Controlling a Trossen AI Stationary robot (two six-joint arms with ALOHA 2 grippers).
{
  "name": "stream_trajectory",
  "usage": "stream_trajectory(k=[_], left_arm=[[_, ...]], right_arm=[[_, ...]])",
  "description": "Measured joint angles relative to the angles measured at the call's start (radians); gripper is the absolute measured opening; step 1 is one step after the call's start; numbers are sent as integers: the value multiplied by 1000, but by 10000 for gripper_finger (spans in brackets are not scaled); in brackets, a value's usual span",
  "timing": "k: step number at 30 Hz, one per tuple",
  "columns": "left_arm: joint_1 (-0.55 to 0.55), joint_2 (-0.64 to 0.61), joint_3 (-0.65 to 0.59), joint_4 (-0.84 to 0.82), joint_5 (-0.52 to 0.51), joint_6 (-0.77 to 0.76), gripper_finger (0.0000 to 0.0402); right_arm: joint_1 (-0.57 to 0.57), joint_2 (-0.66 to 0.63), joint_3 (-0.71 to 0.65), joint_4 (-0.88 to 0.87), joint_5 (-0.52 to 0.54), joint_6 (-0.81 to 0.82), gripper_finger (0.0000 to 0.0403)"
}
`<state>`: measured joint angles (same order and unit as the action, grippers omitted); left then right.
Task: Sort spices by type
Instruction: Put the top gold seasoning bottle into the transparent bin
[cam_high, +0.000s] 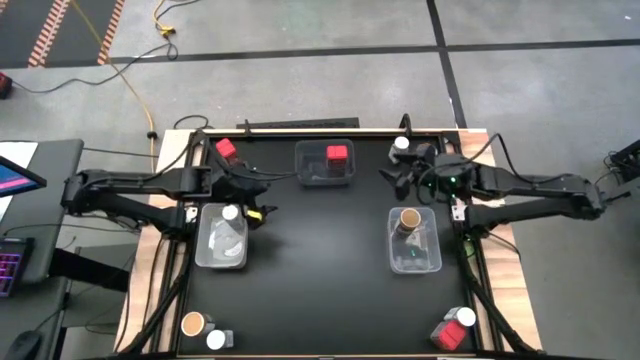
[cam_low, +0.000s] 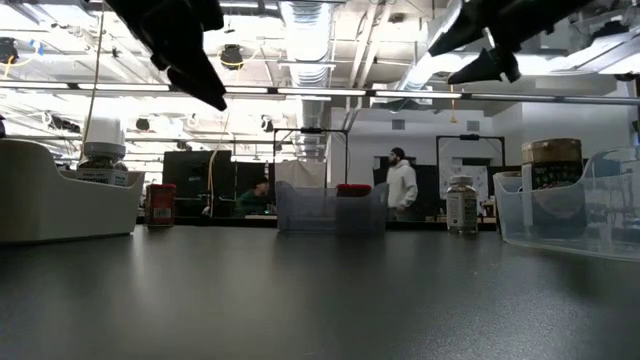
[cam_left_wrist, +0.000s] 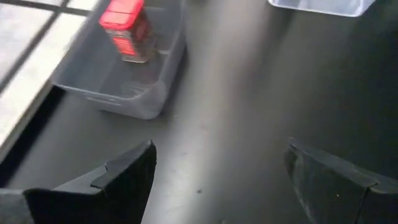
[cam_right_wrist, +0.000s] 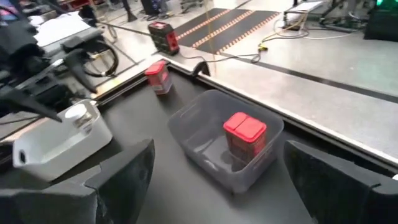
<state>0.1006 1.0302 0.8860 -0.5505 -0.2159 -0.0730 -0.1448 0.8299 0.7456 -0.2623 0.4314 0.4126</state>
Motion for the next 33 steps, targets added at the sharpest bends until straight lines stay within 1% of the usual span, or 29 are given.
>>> stream_trajectory(k=[5, 8, 12, 17, 22, 27, 30, 33], left_arm=[[26, -77, -6, -23, -42, 52, 333], [45, -135, -45, -17, -53, 71, 333], [68, -228, -133, 17, -55, 34, 333], [91, -299, -199, 74, -56, 4, 333], [97, -303, -206, 77, -56, 9, 333], [97, -296, -206, 75, -56, 24, 333], [97, -292, -206, 75, -56, 24, 333], [97, -291, -206, 72, -56, 24, 333]], right_arm=[[-51, 79, 82, -13, -8, -3, 384], [-88, 132, 155, -100, -14, -4, 384], [-165, 217, 293, -319, -14, -4, 384], [-325, 340, 492, -621, -19, -3, 384], [-523, 453, 651, -865, -106, -3, 384], [-692, 531, 683, -978, -158, 10, 384], [-762, 578, 683, -1034, -225, 31, 384], [-802, 622, 683, -1064, -232, 16, 384]])
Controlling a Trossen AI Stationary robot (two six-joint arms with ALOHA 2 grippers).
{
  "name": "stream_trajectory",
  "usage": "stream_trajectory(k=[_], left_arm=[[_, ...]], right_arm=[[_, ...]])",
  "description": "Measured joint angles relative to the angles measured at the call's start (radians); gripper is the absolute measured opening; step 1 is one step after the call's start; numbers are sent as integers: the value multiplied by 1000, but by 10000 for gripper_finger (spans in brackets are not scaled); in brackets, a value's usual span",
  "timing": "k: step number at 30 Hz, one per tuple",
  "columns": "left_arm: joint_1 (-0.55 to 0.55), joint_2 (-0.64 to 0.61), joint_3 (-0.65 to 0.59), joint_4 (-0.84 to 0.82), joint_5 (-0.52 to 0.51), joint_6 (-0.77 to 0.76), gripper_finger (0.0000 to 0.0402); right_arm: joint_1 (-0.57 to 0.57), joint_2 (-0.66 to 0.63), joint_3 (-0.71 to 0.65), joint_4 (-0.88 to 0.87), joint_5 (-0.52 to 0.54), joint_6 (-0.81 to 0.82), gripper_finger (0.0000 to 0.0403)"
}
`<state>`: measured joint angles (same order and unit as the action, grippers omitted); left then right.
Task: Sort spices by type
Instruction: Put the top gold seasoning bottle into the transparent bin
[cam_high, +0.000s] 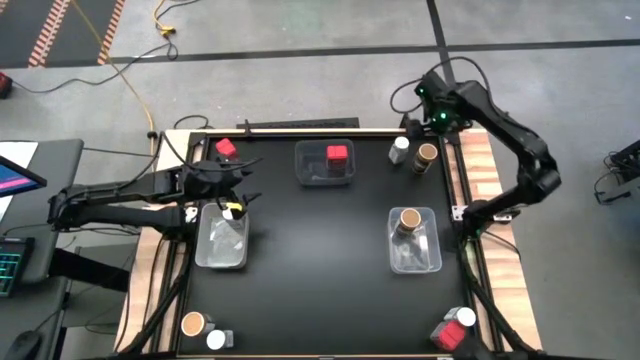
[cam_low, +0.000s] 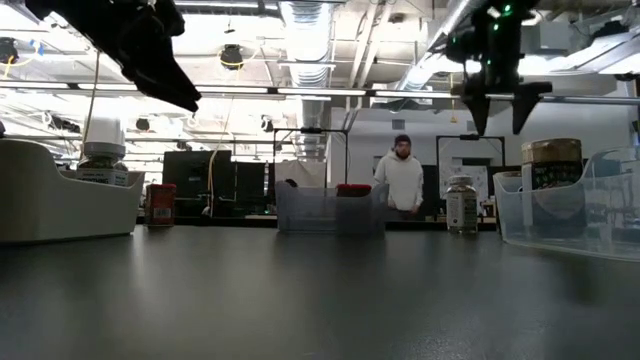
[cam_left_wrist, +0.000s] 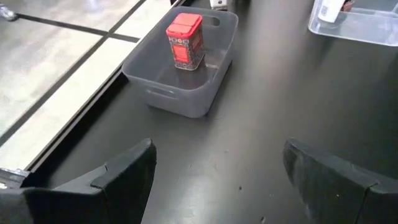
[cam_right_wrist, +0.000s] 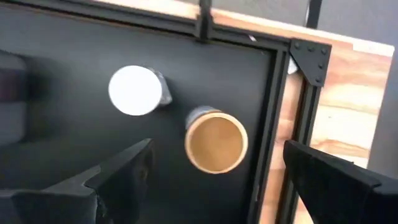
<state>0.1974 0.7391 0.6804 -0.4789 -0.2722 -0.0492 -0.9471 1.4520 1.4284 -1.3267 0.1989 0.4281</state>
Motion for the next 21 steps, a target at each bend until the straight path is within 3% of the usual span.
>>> stream_trajectory(k=[9, 21], left_arm=[[0, 0, 0, -1, 0, -62, 333], [0, 0, 0, -2, 0, -94, 333]], right_arm=[[-37, 108, -75, 34, -46, -49, 384], [-45, 47, -270, 202, -69, -44, 384]])
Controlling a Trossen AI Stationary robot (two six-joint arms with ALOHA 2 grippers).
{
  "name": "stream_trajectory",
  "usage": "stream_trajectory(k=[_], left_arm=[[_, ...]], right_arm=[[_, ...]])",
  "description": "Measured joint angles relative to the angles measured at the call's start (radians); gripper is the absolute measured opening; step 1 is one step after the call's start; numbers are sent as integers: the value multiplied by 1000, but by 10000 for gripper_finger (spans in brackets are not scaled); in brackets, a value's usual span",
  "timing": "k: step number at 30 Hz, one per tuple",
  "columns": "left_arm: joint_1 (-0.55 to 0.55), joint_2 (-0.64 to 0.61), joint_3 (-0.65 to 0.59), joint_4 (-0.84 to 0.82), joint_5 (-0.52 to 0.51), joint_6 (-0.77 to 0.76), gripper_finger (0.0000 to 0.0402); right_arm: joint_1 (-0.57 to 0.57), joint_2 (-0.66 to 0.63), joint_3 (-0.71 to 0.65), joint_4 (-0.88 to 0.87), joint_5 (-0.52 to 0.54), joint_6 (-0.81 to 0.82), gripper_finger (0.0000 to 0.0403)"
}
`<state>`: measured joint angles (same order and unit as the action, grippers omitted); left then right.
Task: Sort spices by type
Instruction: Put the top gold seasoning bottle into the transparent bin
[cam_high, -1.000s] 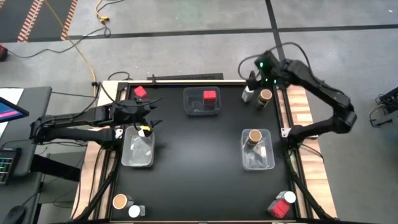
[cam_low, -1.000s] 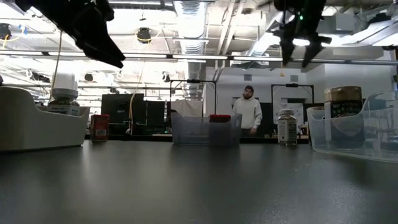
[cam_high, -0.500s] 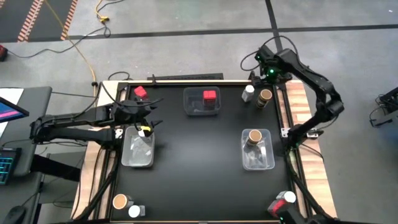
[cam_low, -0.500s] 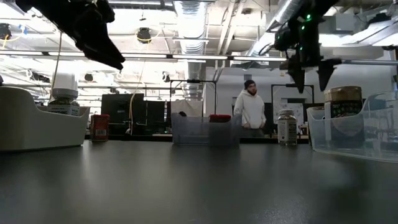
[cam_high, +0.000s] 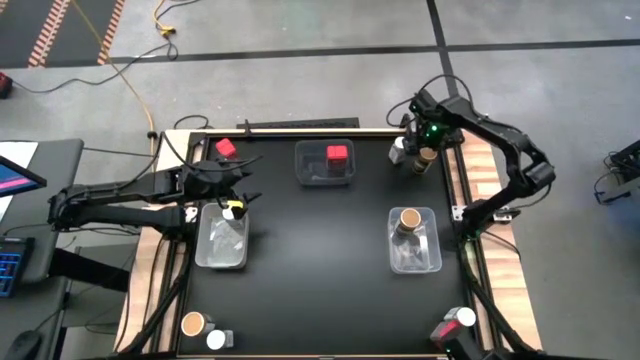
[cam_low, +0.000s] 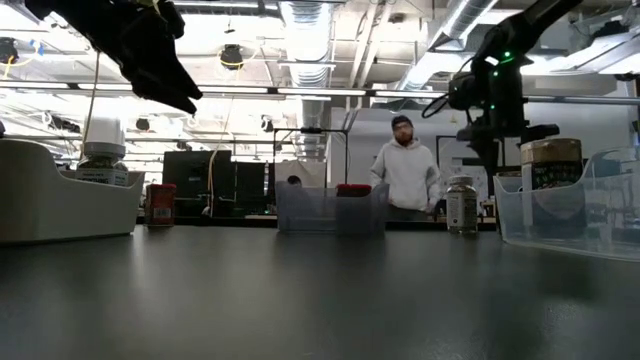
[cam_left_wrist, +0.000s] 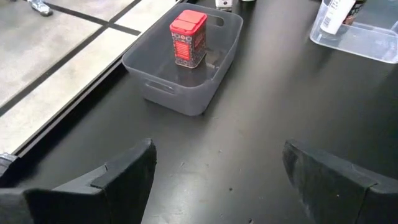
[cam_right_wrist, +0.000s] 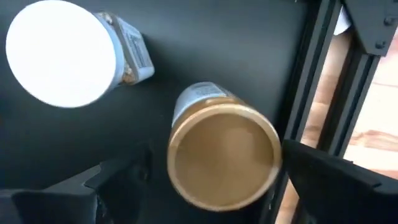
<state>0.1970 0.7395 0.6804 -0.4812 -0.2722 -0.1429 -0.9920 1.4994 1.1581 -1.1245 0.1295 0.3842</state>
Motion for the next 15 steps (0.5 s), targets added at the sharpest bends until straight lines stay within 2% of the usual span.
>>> stream_trajectory(k=[15], left_arm=[[0, 0, 0, 0, 0, 9, 333]], right_arm=[[-19, 26, -4, 35, 2, 28, 384]])
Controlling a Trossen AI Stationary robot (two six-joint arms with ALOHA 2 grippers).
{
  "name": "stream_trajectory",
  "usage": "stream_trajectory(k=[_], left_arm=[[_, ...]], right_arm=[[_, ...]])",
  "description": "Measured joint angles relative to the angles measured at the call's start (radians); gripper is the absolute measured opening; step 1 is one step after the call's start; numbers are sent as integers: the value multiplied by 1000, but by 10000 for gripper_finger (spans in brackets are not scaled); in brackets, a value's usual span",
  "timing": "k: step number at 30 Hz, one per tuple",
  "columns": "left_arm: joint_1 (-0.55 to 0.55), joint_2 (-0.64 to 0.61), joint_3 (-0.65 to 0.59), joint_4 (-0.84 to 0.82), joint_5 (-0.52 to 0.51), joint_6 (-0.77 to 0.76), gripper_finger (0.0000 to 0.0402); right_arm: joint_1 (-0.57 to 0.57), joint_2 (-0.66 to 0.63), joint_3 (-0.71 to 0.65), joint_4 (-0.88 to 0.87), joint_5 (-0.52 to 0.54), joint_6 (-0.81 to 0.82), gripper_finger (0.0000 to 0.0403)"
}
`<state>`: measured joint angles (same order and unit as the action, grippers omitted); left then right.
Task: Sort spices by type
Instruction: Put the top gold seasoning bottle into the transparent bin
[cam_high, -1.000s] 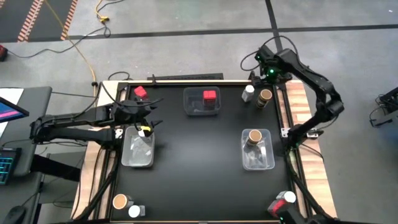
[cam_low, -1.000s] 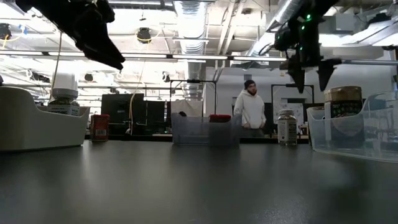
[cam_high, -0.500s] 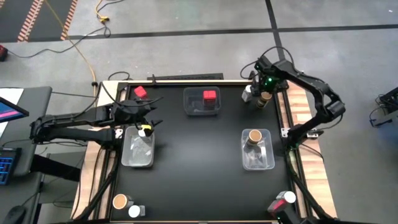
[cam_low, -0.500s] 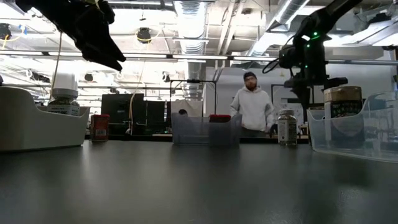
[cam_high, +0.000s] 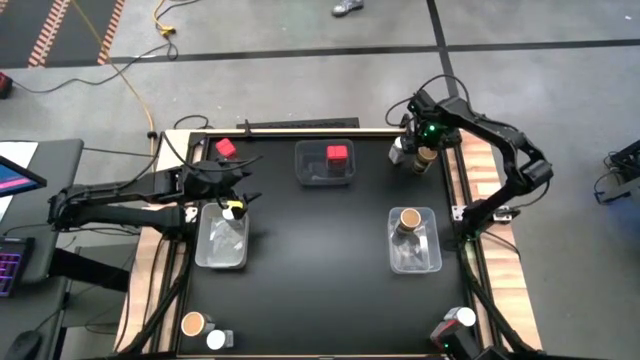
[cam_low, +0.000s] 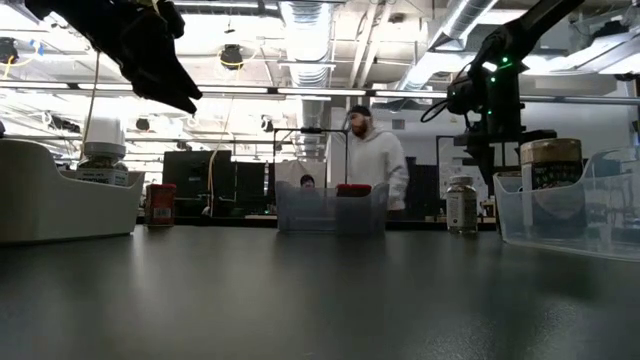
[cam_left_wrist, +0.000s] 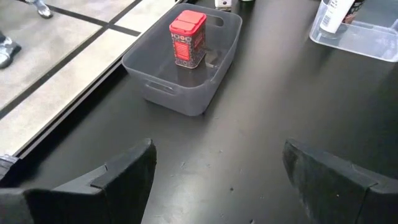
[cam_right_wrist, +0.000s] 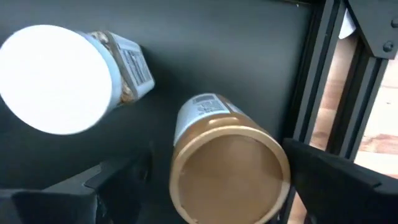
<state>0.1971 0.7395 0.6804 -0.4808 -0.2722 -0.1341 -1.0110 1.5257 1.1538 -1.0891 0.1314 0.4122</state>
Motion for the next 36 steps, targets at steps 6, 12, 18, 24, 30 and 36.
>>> stream_trajectory(k=[6, 12, 18, 24, 30, 36], left_arm=[[0, 0, 0, 0, 0, -1, 333], [0, 0, 0, 0, 0, -1, 333], [0, 0, 0, 0, 0, -1, 333], [0, 0, 0, 0, 0, -7, 333], [0, 0, 0, -1, 0, -9, 333], [0, 0, 0, -2, 0, -9, 333]], right_arm=[[0, 0, 0, 0, -1, 0, 384], [0, 1, 0, -3, -2, -1, 384], [1, 42, 0, -25, -1, 2, 384], [7, 101, 0, -25, 5, 16, 384], [7, 138, -1, -28, 6, 13, 382], [7, 125, -2, -28, 6, 8, 352]])
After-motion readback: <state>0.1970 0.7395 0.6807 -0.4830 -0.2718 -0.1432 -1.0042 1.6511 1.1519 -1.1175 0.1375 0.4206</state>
